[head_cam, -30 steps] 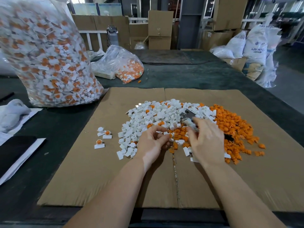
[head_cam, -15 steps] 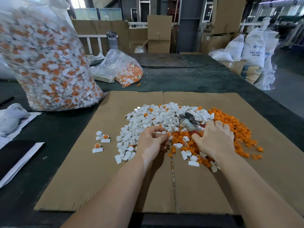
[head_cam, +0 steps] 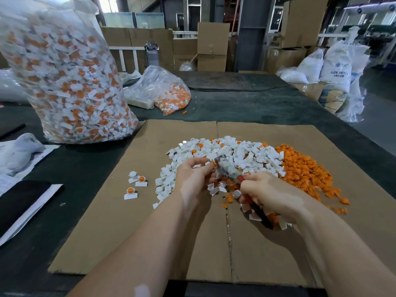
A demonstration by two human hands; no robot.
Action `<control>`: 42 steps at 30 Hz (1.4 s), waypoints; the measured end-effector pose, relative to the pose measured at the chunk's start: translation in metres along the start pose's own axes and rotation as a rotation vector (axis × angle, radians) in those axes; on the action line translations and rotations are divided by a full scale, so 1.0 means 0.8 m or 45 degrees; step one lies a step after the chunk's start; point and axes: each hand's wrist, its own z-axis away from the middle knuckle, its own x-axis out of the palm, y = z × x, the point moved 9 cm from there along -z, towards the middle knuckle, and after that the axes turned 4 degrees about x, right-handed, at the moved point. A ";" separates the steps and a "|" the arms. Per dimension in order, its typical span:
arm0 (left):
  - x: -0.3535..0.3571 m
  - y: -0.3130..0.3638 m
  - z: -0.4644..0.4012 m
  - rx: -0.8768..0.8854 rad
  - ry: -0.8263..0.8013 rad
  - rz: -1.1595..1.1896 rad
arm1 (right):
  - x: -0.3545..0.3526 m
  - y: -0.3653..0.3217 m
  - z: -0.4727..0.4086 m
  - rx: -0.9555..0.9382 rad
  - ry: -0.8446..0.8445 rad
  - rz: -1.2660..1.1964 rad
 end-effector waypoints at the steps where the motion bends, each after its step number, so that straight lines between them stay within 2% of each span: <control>1: -0.002 -0.001 0.000 -0.017 0.017 0.001 | 0.002 0.000 0.000 0.011 -0.030 -0.012; 7: -0.007 0.001 0.002 -0.032 0.077 -0.017 | 0.018 -0.001 0.003 0.033 -0.149 0.094; 11: -0.010 0.001 0.001 -0.032 0.094 -0.024 | 0.020 -0.006 0.007 0.018 -0.147 0.179; 16: -0.011 0.000 0.000 -0.016 0.097 -0.022 | 0.013 -0.018 0.005 -0.114 0.046 0.397; 23: -0.013 -0.007 -0.003 0.003 0.117 -0.039 | 0.007 -0.022 0.006 -0.199 0.230 0.451; 26: -0.015 -0.017 -0.006 -0.014 0.143 0.025 | 0.005 -0.019 0.006 -0.221 0.243 0.408; 29: -0.016 -0.024 -0.007 -0.013 0.140 0.104 | -0.005 -0.009 0.006 -0.228 0.314 0.226; 30: -0.015 -0.025 -0.007 0.005 0.111 0.080 | -0.013 -0.003 0.004 -0.228 0.383 0.200; 32: -0.013 -0.022 -0.003 0.069 0.034 -0.019 | -0.035 0.008 0.000 -0.217 0.611 0.349; 34: -0.012 -0.020 0.001 0.148 -0.043 -0.257 | -0.057 0.015 0.001 -0.182 0.839 0.568; 36: -0.010 -0.020 0.005 0.233 -0.112 -0.576 | -0.070 0.024 -0.001 -0.136 0.977 0.759; 38: -0.007 -0.020 0.009 0.267 -0.143 -0.737 | -0.077 0.031 -0.005 -0.081 1.050 0.954; 42: -0.004 -0.018 0.011 0.335 -0.164 -0.838 | -0.077 0.039 -0.010 0.020 1.075 1.188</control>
